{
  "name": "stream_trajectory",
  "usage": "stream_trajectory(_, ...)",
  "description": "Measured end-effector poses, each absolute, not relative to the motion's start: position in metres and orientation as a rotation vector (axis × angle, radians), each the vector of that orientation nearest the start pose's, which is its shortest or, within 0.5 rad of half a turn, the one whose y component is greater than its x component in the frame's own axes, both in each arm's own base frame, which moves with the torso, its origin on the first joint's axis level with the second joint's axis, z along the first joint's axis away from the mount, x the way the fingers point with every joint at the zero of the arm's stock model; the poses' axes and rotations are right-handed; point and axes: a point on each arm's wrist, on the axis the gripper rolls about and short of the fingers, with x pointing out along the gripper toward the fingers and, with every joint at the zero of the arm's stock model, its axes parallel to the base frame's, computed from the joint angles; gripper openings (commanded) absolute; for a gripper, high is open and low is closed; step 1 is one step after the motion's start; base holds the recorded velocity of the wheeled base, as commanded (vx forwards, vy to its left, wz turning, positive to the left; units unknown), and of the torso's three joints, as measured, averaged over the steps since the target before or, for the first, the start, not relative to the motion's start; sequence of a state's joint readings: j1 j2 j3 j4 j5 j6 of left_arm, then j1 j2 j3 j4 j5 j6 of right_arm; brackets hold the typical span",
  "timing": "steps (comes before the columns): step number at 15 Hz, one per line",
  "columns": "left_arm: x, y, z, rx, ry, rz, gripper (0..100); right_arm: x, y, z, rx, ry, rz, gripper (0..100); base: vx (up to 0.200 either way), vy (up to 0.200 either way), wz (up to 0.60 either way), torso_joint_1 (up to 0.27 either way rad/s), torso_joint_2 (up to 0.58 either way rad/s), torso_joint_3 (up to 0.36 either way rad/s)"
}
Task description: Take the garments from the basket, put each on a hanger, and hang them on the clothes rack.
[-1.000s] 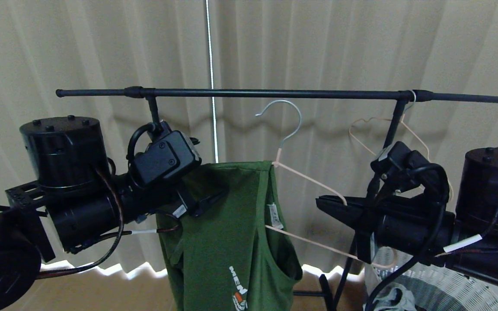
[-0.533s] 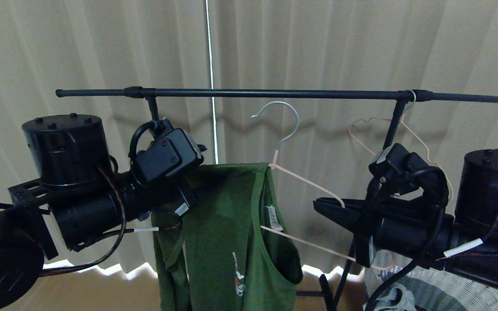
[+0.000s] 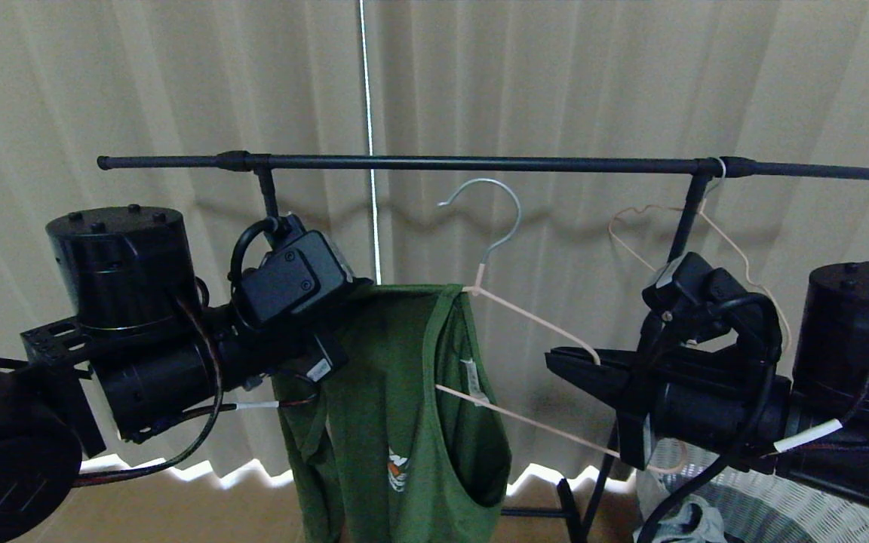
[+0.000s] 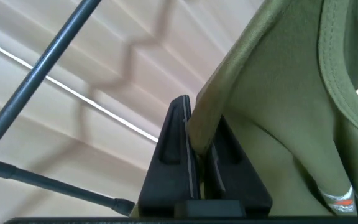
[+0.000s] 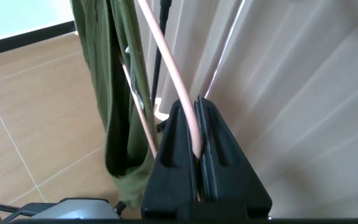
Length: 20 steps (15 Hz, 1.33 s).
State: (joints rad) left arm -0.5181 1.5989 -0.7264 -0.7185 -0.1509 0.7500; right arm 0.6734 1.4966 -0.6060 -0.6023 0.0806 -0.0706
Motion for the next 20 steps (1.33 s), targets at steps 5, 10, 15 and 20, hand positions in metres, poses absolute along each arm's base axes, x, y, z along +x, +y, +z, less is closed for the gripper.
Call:
stream_trajectory(5, 0.241, -0.139, 0.196, 0.745, -0.121, -0.626, 0, 0.189, 0.153, 0.185, -0.150, 0.237, 0.757, 100, 0.000, 0.000, 0.00, 0.000, 0.00, 0.000)
stream_trajectory(10, 0.245, -0.137, 0.193, 0.748, -0.072, -0.532, 0, 0.188, 0.150, 0.184, -0.148, 0.236, 0.745, 100, 0.000, 0.000, 0.00, 0.000, 0.00, 0.000)
stream_trajectory(15, 0.252, -0.122, 0.192, 0.740, 0.021, -0.301, 0, 0.184, 0.136, 0.173, -0.154, 0.275, 0.705, 100, 0.000, 0.000, 0.00, 0.000, 0.00, 0.000)
stream_trajectory(20, 0.248, -0.131, 0.194, 0.555, 0.049, -0.251, 0, 0.179, 0.136, 0.162, -0.148, 0.271, 0.724, 100, 0.000, 0.000, 0.00, 0.000, 0.00, 0.000)
